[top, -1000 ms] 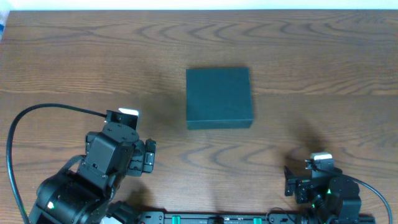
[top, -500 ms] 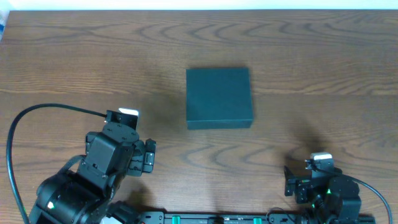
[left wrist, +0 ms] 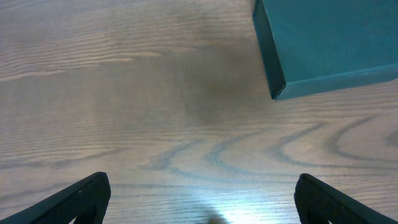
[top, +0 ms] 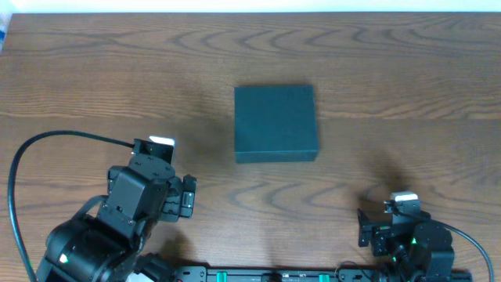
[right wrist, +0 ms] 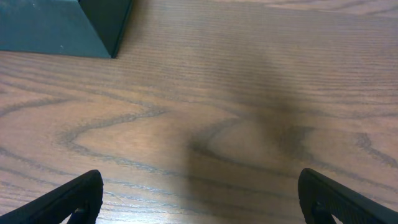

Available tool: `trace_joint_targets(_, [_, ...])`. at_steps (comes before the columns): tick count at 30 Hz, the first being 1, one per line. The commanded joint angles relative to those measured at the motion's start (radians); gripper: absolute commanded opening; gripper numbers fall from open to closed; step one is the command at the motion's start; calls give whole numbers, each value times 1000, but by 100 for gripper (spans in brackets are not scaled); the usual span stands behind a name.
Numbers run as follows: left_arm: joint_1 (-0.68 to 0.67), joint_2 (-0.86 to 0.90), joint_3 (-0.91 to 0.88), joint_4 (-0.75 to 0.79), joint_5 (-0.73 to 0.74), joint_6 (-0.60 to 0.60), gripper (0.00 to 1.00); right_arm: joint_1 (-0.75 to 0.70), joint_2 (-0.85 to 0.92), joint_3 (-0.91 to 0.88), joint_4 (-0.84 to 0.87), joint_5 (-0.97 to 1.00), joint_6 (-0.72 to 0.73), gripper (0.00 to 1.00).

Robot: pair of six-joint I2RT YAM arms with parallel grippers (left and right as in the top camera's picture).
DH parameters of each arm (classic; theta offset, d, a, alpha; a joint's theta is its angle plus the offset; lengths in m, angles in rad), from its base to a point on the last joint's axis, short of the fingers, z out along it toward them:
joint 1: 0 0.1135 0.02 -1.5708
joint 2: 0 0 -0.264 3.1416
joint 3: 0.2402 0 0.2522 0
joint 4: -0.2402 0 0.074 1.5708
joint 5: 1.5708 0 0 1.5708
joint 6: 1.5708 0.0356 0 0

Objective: Pack container

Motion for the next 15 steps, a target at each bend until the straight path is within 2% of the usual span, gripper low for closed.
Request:
trace_joint_targets(1, [11,-42,-22,-1,2,-3,95,-8,-11,-11,-1,-10,-16,99])
trace_joint_targets(4, [72,-110,-105,45,31,16,95,-8,-11,-11,-1,-10,-16,99])
trace_joint_targets(10, [281,-307,-407,245,186,166,95,-8,-11,-11,-1,-10,-16,99])
trace_joint_targets(15, [402,-454,-566,279,240,177,95,-8,-11,-11,-1,-10,-16,99])
